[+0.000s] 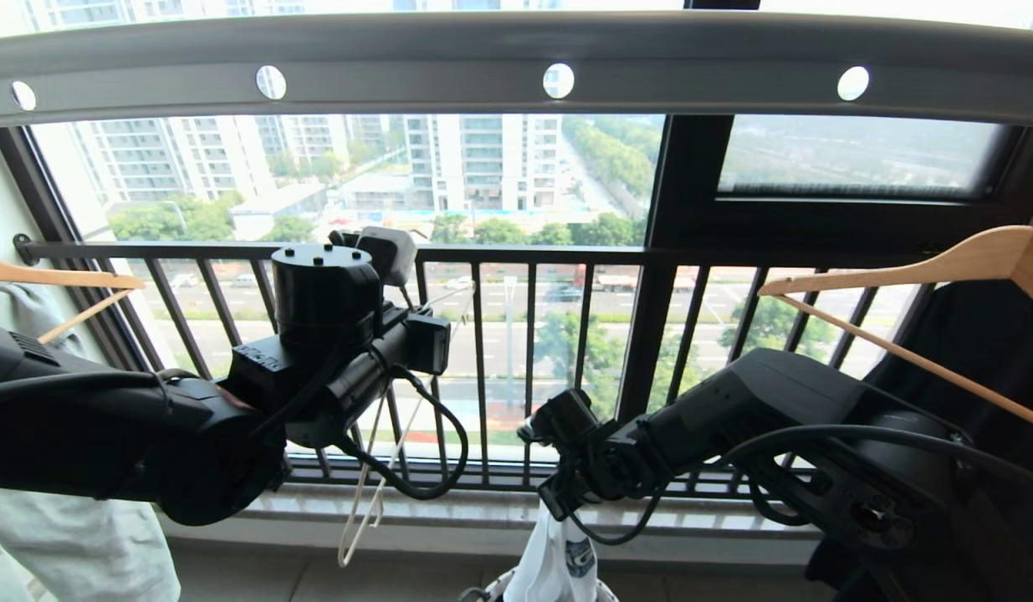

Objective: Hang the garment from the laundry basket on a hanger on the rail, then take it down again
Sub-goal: Put clothes in the basket

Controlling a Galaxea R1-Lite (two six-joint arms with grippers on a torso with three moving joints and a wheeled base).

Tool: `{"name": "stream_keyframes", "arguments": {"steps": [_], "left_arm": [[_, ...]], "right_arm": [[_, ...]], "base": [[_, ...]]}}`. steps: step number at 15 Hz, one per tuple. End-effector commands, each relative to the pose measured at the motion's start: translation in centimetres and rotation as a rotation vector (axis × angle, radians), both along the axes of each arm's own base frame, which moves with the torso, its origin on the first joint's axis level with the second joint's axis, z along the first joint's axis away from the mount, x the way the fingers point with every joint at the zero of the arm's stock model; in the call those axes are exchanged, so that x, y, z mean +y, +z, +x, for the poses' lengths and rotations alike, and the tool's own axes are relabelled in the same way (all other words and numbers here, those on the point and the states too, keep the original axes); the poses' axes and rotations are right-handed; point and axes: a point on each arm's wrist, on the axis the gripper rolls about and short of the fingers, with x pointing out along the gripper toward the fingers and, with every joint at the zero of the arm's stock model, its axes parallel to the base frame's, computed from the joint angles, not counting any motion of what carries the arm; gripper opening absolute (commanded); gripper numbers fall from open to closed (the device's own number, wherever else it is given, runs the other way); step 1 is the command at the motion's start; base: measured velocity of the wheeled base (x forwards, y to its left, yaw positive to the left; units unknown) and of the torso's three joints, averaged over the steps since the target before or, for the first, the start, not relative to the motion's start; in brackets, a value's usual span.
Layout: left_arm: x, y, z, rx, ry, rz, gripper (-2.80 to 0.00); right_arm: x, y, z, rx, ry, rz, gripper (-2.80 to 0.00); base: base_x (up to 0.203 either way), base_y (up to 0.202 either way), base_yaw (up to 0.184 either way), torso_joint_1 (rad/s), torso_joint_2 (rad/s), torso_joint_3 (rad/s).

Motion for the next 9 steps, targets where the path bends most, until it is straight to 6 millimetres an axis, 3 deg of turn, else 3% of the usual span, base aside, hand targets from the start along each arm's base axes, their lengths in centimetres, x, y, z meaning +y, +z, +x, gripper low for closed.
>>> {"name": "stream_keyframes", "arguments": {"steps": [1,2,9], "left_arm": [[0.00,0.10,0.02,-0.006,0.002,-0.003,-2.80],[0.00,0.10,0.02,-0.006,0.002,-0.003,-2.80],[0.05,0.24,-0.06,-0.009,0.002,-0.005,-2.80]], "right_arm": [[0.10,0.22,-0.31,-0.002,0.016,-0.010,-2.80],[0.14,0.40,-0.38,-0.005,0.024,-0.013,0.00],[0.15,0.84,-0.48,-0.011,0.029,-0.012,0.00]], "base": [[0.000,0.000,0.000,0.000,0.00,0.000],[0.000,0.000,0.000,0.000,0.00,0.000],[0.000,0.000,0.000,0.000,0.00,0.000]]}}
